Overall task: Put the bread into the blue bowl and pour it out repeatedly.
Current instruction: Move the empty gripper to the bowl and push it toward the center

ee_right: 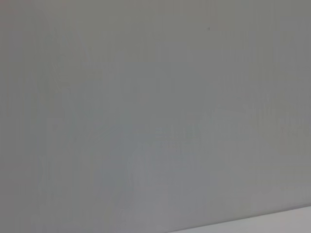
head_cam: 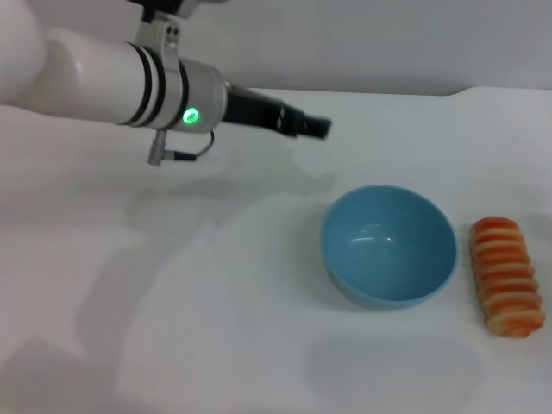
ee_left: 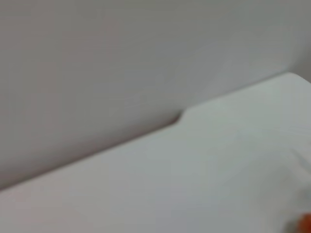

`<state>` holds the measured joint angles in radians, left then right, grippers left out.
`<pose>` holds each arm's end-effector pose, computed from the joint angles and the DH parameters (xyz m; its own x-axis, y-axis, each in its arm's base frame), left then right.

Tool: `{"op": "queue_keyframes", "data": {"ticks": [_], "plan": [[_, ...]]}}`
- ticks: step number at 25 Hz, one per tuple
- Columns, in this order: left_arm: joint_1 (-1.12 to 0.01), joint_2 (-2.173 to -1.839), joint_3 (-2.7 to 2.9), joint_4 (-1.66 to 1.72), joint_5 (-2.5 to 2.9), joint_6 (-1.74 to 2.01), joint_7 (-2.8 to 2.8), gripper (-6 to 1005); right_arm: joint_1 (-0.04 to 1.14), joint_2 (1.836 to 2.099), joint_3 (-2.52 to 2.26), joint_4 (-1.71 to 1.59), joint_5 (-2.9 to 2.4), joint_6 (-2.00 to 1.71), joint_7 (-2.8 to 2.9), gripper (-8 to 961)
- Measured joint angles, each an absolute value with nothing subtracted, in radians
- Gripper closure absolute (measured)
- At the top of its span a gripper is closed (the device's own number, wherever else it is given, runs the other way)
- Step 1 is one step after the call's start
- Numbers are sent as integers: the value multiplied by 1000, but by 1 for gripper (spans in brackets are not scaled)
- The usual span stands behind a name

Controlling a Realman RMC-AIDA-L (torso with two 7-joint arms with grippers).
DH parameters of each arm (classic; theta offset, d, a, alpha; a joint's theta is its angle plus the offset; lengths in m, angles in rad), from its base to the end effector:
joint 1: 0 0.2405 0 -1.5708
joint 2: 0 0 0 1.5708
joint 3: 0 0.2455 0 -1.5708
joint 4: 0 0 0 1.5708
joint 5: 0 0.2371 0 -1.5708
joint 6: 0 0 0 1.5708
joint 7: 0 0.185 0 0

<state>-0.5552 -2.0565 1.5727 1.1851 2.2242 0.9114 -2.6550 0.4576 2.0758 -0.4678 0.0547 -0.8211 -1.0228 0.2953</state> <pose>-0.1458 0.4329 -0.0773 0.7134 0.6297 0.3076 0.6986 -0.6044 -0.3829 0.4074 0.3605 -0.0181 0.6025 -0.1688 -0.7801 -0.7801 0.0821 -0.6202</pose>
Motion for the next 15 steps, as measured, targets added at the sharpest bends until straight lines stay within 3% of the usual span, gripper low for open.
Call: {"op": "queue_keyframes", "data": {"ticks": [15], "plan": [[-679,-2066,1666,937,2103,913,-2647,172,460,2075,-468,42,-821,-993,294,246]]}}
